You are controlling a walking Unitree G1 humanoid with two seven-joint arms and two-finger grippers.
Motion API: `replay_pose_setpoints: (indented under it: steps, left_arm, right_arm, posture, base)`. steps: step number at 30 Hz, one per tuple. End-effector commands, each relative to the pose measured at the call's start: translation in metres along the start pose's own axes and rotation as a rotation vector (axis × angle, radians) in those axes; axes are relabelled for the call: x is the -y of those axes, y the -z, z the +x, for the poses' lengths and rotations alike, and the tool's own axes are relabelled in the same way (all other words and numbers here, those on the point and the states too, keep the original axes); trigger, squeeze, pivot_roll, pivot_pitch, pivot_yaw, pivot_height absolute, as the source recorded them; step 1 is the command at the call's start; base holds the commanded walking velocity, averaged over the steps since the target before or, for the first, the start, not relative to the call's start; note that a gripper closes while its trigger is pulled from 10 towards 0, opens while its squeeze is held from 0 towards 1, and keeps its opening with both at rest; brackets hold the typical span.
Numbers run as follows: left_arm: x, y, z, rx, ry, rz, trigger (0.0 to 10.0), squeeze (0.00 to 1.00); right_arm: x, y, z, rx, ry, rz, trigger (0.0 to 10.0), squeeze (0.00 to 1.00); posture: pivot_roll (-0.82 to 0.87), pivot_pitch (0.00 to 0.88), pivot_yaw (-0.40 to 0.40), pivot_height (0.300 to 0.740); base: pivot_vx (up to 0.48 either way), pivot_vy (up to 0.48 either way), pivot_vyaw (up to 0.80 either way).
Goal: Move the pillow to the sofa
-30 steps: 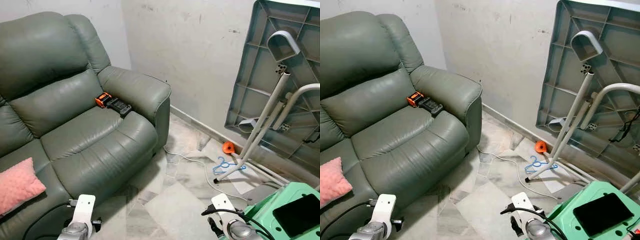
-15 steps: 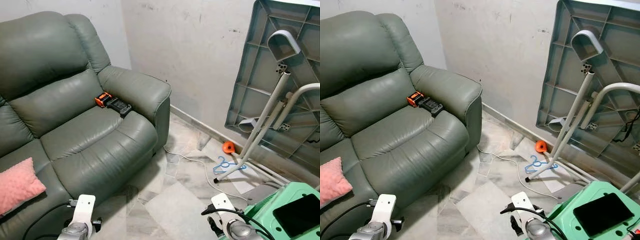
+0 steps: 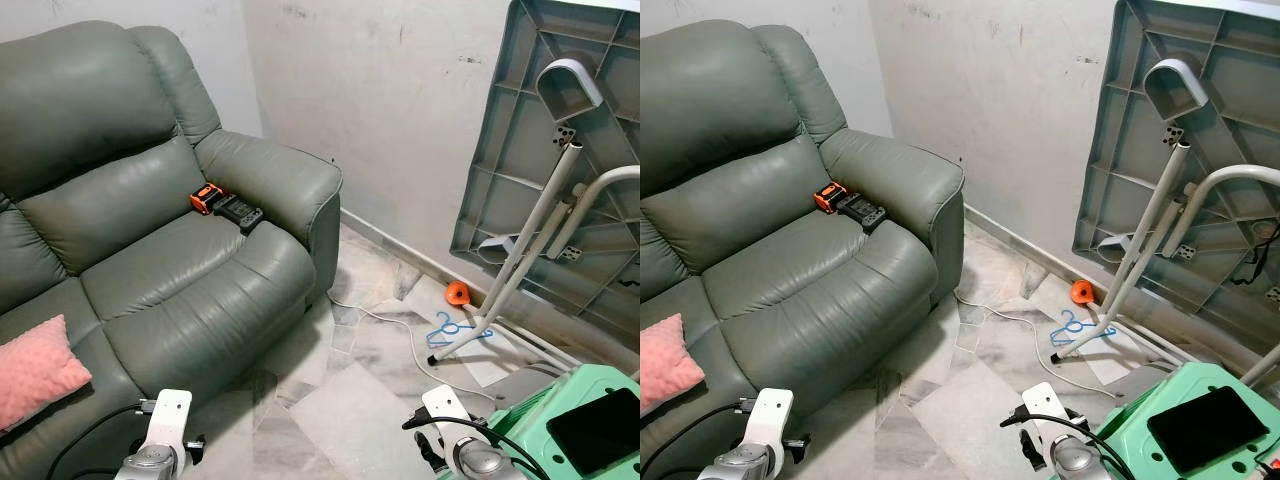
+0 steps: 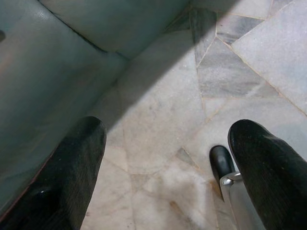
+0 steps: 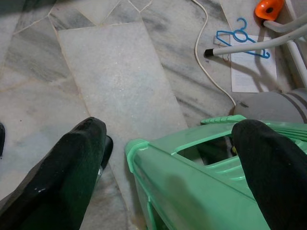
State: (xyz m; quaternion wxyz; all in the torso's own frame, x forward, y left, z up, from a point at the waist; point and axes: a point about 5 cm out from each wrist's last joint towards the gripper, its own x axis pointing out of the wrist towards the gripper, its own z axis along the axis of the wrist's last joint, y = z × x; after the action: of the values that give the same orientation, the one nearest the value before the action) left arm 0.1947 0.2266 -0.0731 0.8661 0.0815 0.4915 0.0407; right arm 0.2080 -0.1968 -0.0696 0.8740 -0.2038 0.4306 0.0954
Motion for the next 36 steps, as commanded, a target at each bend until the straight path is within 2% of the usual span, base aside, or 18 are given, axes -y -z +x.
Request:
replay_pose_setpoints:
  steps: [1, 17, 36]
  left_arm:
    - [-0.0049, 0.0006, -0.0003, 0.0, -0.008, -0.001, 10.0, 0.0]
    - [-0.0053, -0.0019, -0.0002, 0.009, -0.003, -0.006, 10.0, 0.0]
    - [-0.0049, 0.001, -0.0004, 0.001, 0.001, -0.006, 10.0, 0.0]
  right_arm:
    - [-0.0005, -0.0075, 0.0012, 0.025, 0.001, -0.008, 10.0, 0.0]
    - [0.0008, -0.0044, 0.0007, 0.014, 0.004, -0.013, 10.0, 0.0]
    - [-0.0009, 0.0007, -0.0001, -0.003, 0.004, -0.008, 10.0, 0.0]
  posture:
    - [-0.12, 0.0, 0.078, 0.74]
    - [-0.12, 0.0, 0.08, 0.74]
    - [-0.13, 0.0, 0.082, 0.74]
  base:
    - [0.0, 0.0, 0.0]
    - [0.0, 0.0, 0.0]
    - [0.0, 0.321, 0.0]
